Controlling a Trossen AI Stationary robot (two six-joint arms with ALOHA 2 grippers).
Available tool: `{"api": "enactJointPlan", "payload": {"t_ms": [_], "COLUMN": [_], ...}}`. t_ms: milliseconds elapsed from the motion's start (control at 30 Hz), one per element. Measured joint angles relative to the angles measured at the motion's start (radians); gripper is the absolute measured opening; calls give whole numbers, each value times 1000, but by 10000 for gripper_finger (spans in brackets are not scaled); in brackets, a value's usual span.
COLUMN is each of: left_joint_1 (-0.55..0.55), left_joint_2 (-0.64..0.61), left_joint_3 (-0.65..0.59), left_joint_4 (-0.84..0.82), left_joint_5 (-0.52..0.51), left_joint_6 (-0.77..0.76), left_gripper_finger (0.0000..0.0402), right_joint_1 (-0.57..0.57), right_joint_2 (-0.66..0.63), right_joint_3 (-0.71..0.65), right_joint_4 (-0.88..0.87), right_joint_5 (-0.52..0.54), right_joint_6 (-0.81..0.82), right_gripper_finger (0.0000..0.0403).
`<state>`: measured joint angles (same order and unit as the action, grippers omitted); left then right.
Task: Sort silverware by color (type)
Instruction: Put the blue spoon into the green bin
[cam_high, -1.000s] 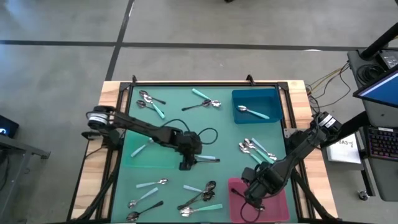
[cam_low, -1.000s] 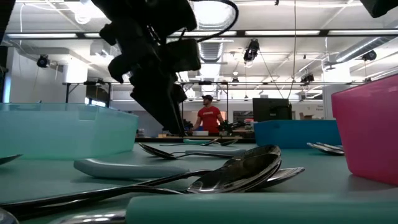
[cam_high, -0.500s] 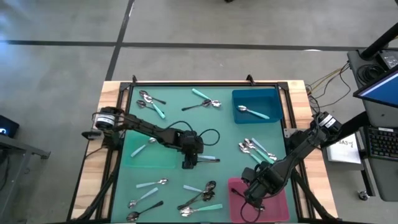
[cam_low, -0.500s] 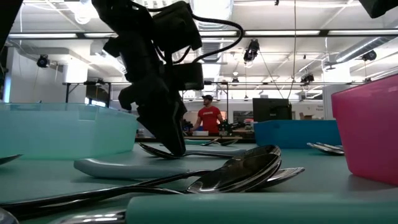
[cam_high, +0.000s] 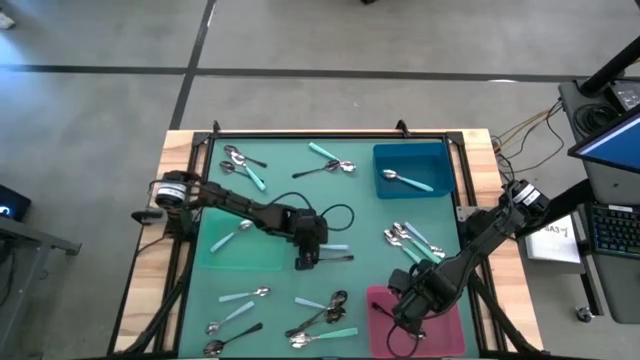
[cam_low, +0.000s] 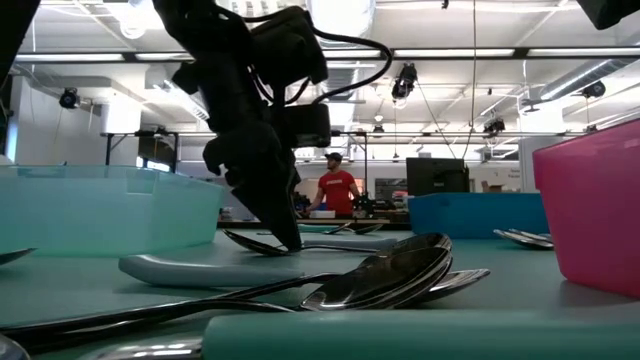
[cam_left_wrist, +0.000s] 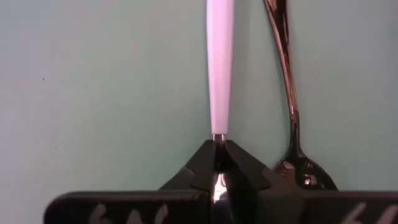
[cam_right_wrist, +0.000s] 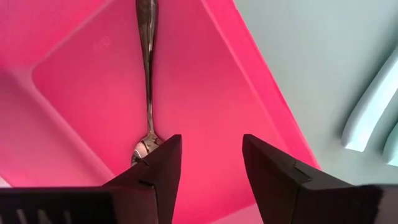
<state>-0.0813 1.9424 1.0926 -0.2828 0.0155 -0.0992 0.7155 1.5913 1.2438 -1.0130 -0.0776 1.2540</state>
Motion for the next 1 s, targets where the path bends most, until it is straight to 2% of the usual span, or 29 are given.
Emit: {"api": "enactJointPlan", "payload": {"t_ms": [233, 433, 567, 767, 1000], "left_joint_1": [31, 31, 24, -13, -68], "left_joint_2": [-68, -213, -365, -642, -959], "left_joint_3": [72, 113, 99, -48, -355], "left_joint_4": [-88, -254, -404, -599, -602], "left_joint_5": [-28, -20, -37, -112, -109], "left_joint_6": [63, 67, 19, -170, -461], "left_gripper_finger": [2, 1, 1, 1, 0], "right_joint_1": [0, 0, -1, -14, -106], "right_joint_2": [0, 0, -1, -1, -1], "right_joint_3": [-1, -2, -3, -3, -2], "right_joint_4": [0, -1, 0, 8, 49], "right_joint_5": [9, 86, 165, 287, 325], "right_joint_6": [2, -1, 3, 2, -75], "right_gripper_finger": [160, 155, 155, 156, 147]}}
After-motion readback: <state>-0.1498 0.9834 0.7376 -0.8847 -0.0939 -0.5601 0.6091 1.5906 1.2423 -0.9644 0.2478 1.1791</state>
